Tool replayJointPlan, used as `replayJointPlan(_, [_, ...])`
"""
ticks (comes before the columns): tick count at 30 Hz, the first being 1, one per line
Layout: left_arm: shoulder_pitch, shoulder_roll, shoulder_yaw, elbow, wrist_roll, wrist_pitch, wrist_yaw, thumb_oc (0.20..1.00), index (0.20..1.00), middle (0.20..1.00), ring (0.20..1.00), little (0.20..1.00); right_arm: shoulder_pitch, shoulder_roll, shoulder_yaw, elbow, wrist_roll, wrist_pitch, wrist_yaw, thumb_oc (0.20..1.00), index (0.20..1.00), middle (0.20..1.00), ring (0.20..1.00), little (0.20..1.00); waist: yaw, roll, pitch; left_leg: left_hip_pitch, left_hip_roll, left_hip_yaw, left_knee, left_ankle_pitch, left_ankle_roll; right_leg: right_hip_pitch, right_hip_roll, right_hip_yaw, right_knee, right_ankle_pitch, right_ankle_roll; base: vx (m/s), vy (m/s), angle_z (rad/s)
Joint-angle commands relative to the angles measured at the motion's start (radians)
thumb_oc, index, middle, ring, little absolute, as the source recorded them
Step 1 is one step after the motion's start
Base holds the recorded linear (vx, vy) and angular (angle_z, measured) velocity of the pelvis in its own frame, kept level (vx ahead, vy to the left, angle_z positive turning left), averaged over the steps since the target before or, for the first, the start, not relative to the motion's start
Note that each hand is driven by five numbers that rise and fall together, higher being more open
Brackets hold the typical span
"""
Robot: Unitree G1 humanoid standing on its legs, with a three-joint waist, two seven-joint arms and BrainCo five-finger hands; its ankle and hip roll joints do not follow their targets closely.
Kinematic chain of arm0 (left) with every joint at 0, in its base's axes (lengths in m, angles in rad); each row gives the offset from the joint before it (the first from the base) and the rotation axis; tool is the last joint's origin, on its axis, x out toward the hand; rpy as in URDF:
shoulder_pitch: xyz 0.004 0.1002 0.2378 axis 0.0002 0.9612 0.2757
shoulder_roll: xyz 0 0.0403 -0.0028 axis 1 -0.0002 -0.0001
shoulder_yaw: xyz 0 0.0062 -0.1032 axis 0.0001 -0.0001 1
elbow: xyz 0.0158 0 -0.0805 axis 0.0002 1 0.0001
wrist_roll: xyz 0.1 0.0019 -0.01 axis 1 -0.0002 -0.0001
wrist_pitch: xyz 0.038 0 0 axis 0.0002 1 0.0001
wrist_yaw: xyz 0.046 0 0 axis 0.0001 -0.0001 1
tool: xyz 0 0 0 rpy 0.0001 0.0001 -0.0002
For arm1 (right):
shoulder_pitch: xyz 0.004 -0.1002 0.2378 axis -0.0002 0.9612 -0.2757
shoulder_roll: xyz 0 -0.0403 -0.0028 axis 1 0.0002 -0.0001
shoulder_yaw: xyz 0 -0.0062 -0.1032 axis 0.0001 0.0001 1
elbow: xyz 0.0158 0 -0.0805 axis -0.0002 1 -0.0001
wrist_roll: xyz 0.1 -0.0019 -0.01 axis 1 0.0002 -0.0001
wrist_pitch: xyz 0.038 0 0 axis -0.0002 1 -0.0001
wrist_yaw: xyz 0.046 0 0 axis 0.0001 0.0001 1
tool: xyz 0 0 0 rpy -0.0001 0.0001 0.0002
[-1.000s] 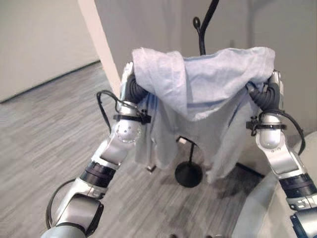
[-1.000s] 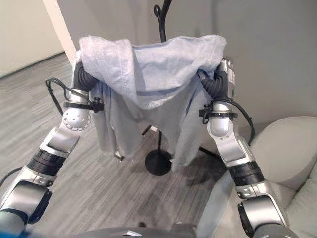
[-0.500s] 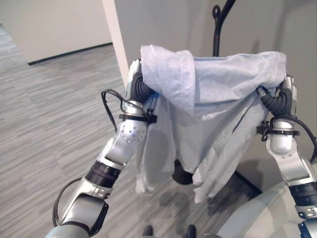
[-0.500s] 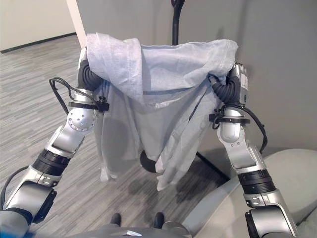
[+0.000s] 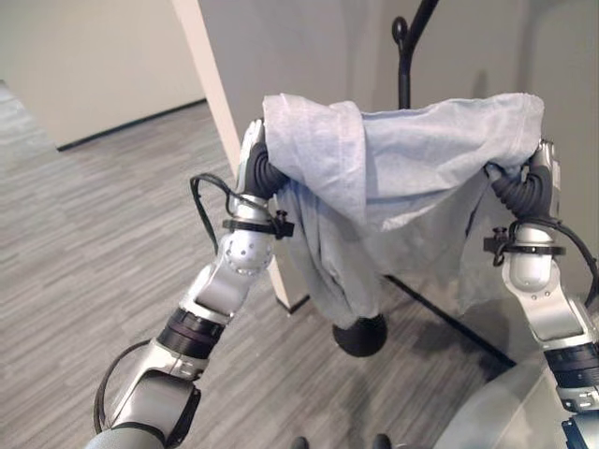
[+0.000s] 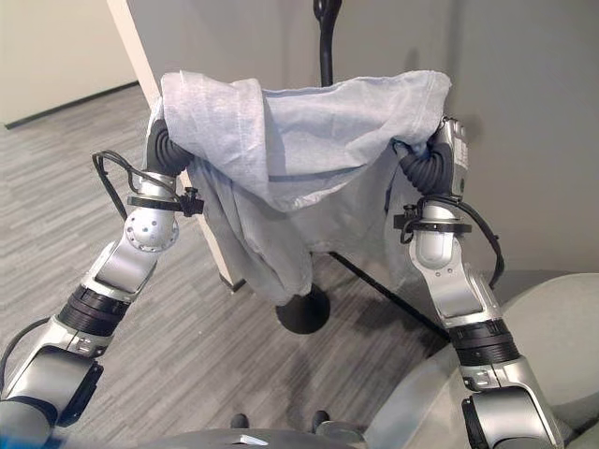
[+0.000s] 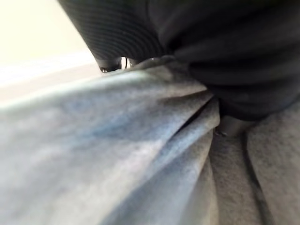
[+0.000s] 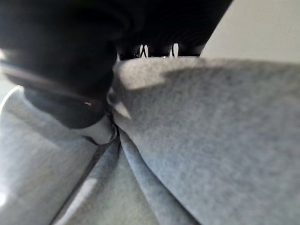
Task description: Hang the clothes on the sofa on the clothes rack.
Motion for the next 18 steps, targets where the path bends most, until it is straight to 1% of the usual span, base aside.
replayJointPlan(1, [-0.06, 0.038, 0.029, 0.013, 0.002, -0.037, 0.009, 0.2, 0.2, 0.2, 0.2, 0.2, -0.03, 0.003, -0.015, -0.014, 0.005, -0.012, -0.036, 0.2, 0.2, 0.2, 0.2, 0.2, 0.023, -0.054, -0.079, 0.022, 0.027, 0.01, 0.006, -0.088, -0.02, -0.014, -0.071, -0.037, -0.014, 0.001, 0.093, 0.02, 0.061, -0.13])
replayJointPlan(4, [-0.071, 0.046, 0.026, 0.012, 0.008, -0.039, 0.008, 0.2, 0.2, 0.2, 0.2, 0.2, -0.044, 0.0, -0.02, -0.02, 0.002, -0.008, -0.037, 0.2, 0.2, 0.2, 0.2, 0.2, 0.024, -0.054, -0.085, 0.034, 0.024, 0.02, 0.005, -0.097, -0.015, -0.013, -0.078, -0.027, -0.015, 0.005, 0.1, 0.04, 0.053, -0.16])
replayJointPlan(5, [-0.099, 0.056, 0.018, 0.014, 0.008, -0.039, 0.007, 0.2, 0.2, 0.2, 0.2, 0.2, -0.071, -0.014, -0.017, -0.02, 0.018, -0.008, -0.025, 0.2, 0.2, 0.2, 0.2, 0.2, 0.022, -0.055, -0.094, 0.045, 0.022, 0.027, 0.005, -0.112, -0.014, -0.004, -0.08, -0.023, -0.02, -0.001, 0.106, 0.08, 0.046, -0.14])
replayJointPlan(8, [-0.188, 0.094, -0.027, 0.044, 0.032, -0.038, 0.005, 0.2, 0.2, 0.2, 0.2, 0.2, -0.144, -0.082, 0.013, 0.02, 0.053, -0.003, -0.004, 0.2, 0.2, 0.2, 0.2, 0.2, 0.02, -0.06, -0.101, 0.051, 0.023, 0.031, 0.005, -0.116, -0.015, 0.002, -0.082, -0.02, -0.025, 0.001, 0.11, 0.03, 0.02, -0.14])
replayJointPlan(9, [-0.198, 0.094, -0.029, 0.051, 0.031, -0.04, 0.008, 0.2, 0.2, 0.2, 0.2, 0.2, -0.155, -0.084, 0.015, 0.028, 0.056, -0.006, -0.005, 0.2, 0.2, 0.2, 0.2, 0.2, 0.021, -0.062, -0.095, 0.046, 0.02, 0.032, 0.005, -0.106, -0.015, -0.005, -0.084, -0.019, -0.024, 0.009, 0.108, -0.02, 0.006, -0.1])
replayJointPlan(10, [-0.242, 0.109, -0.052, 0.073, 0.038, -0.037, 0.009, 0.2, 0.2, 0.2, 0.2, 0.2, -0.195, -0.114, 0.029, 0.051, 0.074, 0.0, -0.002, 0.2, 0.2, 0.2, 0.2, 0.2, 0.018, -0.063, -0.098, 0.048, 0.021, 0.035, 0.005, -0.108, -0.016, -0.003, -0.084, -0.018, -0.026, 0.01, 0.11, 0.03, 0.008, -0.09])
replayJointPlan(11, [-0.319, 0.148, -0.095, 0.106, 0.055, -0.028, 0.009, 0.2, 0.2, 0.2, 0.2, 0.2, -0.249, -0.161, 0.054, 0.09, 0.1, 0.005, -0.001, 0.2, 0.2, 0.2, 0.2, 0.2, 0.014, -0.062, -0.107, 0.054, 0.024, 0.038, 0.005, -0.118, -0.019, 0.003, -0.083, -0.017, -0.031, 0.004, 0.115, 0.07, 0.009, -0.06])
replayJointPlan(12, [-0.374, 0.169, -0.128, 0.135, 0.069, -0.022, 0.013, 0.2, 0.2, 0.2, 0.2, 0.2, -0.29, -0.186, 0.074, 0.117, 0.121, 0.007, 0.001, 0.2, 0.2, 0.2, 0.2, 0.2, 0.012, -0.061, -0.11, 0.053, 0.024, 0.04, 0.005, -0.117, -0.021, 0.001, -0.084, -0.017, -0.031, 0.005, 0.117, 0.07, 0.008, -0.04])
replayJointPlan(15, [-0.503, 0.201, -0.209, 0.225, 0.069, -0.01, 0.022, 0.2, 0.2, 0.2, 0.2, 0.2, -0.411, -0.245, 0.141, 0.21, 0.185, 0.012, 0.009, 0.2, 0.2, 0.2, 0.2, 0.2, 0.006, -0.06, -0.114, 0.051, 0.026, 0.042, 0.005, -0.117, -0.026, -0.004, -0.083, -0.017, -0.035, 0.01, 0.122, 0.0, 0.0, 0.0])
replayJointPlan(18, [-0.617, 0.211, -0.286, 0.318, 0.054, -0.008, 0.024, 0.2, 0.2, 0.2, 0.2, 0.2, -0.564, -0.293, 0.236, 0.319, 0.241, 0.015, 0.02, 0.2, 0.2, 0.2, 0.2, 0.2, -0.001, -0.057, -0.111, 0.049, 0.028, 0.048, 0.005, -0.114, -0.031, -0.007, -0.083, -0.017, -0.039, 0.014, 0.125, 0.0, 0.0, 0.0])
